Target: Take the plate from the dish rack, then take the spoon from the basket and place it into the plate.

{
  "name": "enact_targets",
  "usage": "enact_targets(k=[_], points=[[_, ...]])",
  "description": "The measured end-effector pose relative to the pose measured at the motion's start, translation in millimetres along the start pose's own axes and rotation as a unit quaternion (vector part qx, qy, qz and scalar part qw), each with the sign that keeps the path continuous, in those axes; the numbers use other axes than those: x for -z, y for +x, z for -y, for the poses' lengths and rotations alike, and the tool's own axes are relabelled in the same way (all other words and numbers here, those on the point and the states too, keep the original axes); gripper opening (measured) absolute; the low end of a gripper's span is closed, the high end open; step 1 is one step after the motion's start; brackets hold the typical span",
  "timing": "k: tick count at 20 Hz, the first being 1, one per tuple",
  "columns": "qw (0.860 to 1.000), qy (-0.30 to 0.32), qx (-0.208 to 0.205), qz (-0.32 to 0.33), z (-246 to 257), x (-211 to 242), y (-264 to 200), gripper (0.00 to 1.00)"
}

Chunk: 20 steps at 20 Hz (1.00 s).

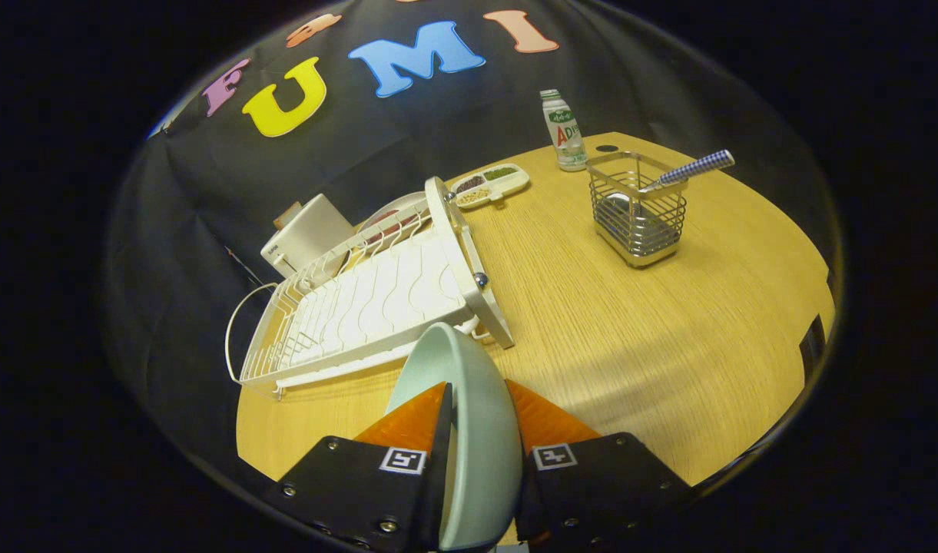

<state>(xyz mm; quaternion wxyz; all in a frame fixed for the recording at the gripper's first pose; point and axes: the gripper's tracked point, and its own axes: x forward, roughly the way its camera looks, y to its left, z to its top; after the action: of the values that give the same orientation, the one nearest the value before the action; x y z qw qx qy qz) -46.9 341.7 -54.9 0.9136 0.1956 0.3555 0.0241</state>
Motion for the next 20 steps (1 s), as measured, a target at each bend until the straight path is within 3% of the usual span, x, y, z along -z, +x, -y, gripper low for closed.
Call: enact_targets(k=[2,4,7,11,16,20], points=[[1.0,-0.015,0.017,-0.001,8.9,1.4,-0.5,0.49],[0.999,-0.021,0.027,0.007,15.3,-2.8,-1.5,0.95],[0.999,-0.021,0.036,0.019,19.1,-10.5,-5.4,0.99],[0.993,-0.012,0.087,0.074,43.1,-45.5,-25.5,0.99],[0.972,0.014,0.167,0.162,86.4,-110.7,-53.9,0.99],[0.957,0.066,0.208,0.192,123.9,-146.8,-53.6,0.98]])
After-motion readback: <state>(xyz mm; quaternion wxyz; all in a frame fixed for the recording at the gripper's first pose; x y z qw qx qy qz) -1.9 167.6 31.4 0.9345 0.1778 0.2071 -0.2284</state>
